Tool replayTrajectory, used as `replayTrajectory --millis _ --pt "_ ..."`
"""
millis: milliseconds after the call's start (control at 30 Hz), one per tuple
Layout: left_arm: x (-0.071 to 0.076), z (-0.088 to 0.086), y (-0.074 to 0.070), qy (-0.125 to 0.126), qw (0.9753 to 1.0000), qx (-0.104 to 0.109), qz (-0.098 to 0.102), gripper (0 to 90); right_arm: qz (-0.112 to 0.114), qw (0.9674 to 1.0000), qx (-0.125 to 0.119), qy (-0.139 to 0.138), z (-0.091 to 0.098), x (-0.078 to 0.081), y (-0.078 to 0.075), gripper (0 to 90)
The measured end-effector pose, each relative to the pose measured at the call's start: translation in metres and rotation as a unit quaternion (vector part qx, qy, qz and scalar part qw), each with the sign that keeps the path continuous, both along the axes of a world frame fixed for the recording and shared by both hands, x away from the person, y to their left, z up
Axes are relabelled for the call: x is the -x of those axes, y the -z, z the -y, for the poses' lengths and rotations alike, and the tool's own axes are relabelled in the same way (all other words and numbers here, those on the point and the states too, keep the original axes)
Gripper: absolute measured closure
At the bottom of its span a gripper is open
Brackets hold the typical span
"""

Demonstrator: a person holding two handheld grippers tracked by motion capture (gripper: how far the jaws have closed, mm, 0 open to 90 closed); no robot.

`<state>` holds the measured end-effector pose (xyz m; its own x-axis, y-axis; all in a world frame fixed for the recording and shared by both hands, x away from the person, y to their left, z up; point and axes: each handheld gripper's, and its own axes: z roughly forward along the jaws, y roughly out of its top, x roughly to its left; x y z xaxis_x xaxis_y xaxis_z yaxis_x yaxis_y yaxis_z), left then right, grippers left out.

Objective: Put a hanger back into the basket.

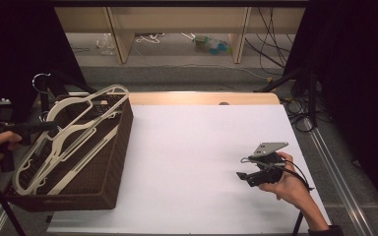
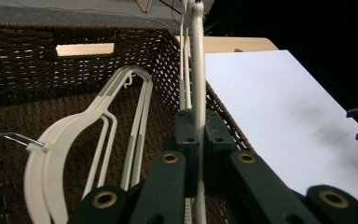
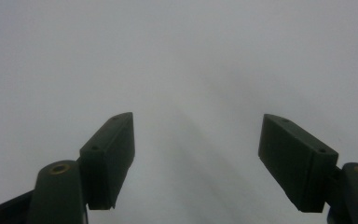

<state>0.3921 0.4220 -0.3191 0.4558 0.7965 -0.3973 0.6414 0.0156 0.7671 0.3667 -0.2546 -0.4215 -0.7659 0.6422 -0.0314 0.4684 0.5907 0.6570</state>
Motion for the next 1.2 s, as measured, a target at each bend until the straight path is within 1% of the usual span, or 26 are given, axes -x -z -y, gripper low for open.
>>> replayTrajectory --millis 33,67,133,167,200,267,300,333,367,400,467,500,533,567,600,667,800,867,900,967,1033,1100,1133,1200 --pt "-0.001 -0.003 0.001 0.000 1.0000 0.002 0.003 87.0 0.002 1.0000 -0.001 -0.001 0.000 0.000 0.000 28.0" --pt "-0.002 -0.005 0.001 0.002 1.0000 0.004 0.004 86.9 -0.002 1.0000 -0.001 0.001 0.000 0.001 0.000 28.0" --pt "-0.003 -0.010 0.004 0.001 0.9999 0.012 0.007 86.9 0.003 1.0000 -0.002 -0.001 0.000 0.000 0.000 28.0" --pt "-0.003 -0.011 0.005 0.001 0.9999 0.012 0.008 86.9 0.001 1.0000 -0.002 -0.001 0.000 0.000 0.000 28.0" --pt "-0.004 -0.013 0.006 0.002 0.9999 0.008 0.006 86.9 0.008 1.0000 -0.004 0.002 0.000 0.000 0.001 28.0" --pt "-0.005 -0.016 0.011 0.003 1.0000 0.007 0.002 86.9 0.008 1.0000 -0.004 0.002 0.000 0.000 0.002 28.0" --pt "-0.005 -0.018 0.013 0.002 1.0000 0.005 0.002 86.9 0.007 1.0000 -0.004 0.002 0.000 0.000 0.002 28.0" --pt "-0.005 -0.019 0.016 -0.001 1.0000 0.005 0.001 86.9 0.001 1.0000 0.000 -0.001 0.001 0.000 0.001 28.0" --pt "-0.006 -0.020 0.018 0.001 1.0000 0.006 0.000 86.9 0.004 1.0000 -0.004 0.002 -0.001 0.000 0.002 28.0" --pt "-0.006 -0.020 0.020 0.003 1.0000 0.004 -0.004 86.9 0.001 1.0000 -0.002 0.001 -0.001 0.000 0.001 28.0" --pt "-0.006 -0.022 0.023 0.002 0.9999 0.010 -0.004 86.9 -0.001 1.0000 0.000 -0.003 -0.001 -0.001 0.001 28.2" --pt "-0.006 -0.023 0.024 0.002 0.9999 0.010 -0.005 86.9 0.003 1.0000 -0.003 0.001 -0.002 -0.001 0.002 28.2" --pt "-0.006 -0.024 0.026 -0.001 0.9999 0.008 -0.006 86.9 0.001 1.0000 -0.004 0.003 -0.003 0.000 0.003 28.2" --pt "-0.007 -0.024 0.027 0.002 0.9999 0.008 -0.012 86.9 -0.001 1.0000 -0.004 0.003 -0.003 0.000 0.003 28.2" --pt "-0.008 -0.024 0.030 0.006 0.9999 0.009 -0.013 86.9 0.002 1.0000 -0.002 -0.001 -0.003 -0.001 0.003 28.2" --pt "-0.009 -0.023 0.034 0.006 0.9998 0.004 -0.017 86.9 0.003 1.0000 -0.002 -0.001 -0.003 -0.001 0.003 28.3" --pt "-0.013 -0.020 0.042 0.012 0.9995 0.002 -0.030 86.9 -0.001 1.0000 -0.004 0.004 -0.003 0.000 0.003 28.3" --pt "-0.015 -0.019 0.045 0.010 0.9992 -0.013 -0.037 86.8 -0.002 1.0000 -0.004 0.002 -0.003 0.000 0.003 28.4" --pt "-0.016 -0.018 0.047 0.010 0.9989 -0.020 -0.041 86.8 0.003 1.0000 -0.003 -0.001 -0.003 -0.001 0.003 28.4" --pt "-0.018 -0.015 0.050 0.011 0.9979 -0.037 -0.051 86.8 0.003 1.0000 -0.003 -0.002 -0.003 -0.001 0.003 28.5" --pt "-0.020 -0.013 0.054 0.012 0.9975 -0.040 -0.056 86.8 0.007 1.0000 -0.004 -0.001 -0.003 -0.001 0.003 28.4" --pt "-0.022 -0.011 0.056 0.012 0.9969 -0.047 -0.062 86.8 0.000 1.0000 -0.006 0.004 -0.003 0.000 0.002 28.5" --pt "-0.023 -0.010 0.058 0.011 0.9964 -0.052 -0.066 86.8 0.004 1.0000 -0.004 -0.001 -0.002 0.000 0.002 28.5" --pt "-0.024 -0.008 0.060 0.016 0.9955 -0.060 -0.072 86.8 0.003 1.0000 -0.004 -0.003 -0.002 0.000 0.002 28.5"
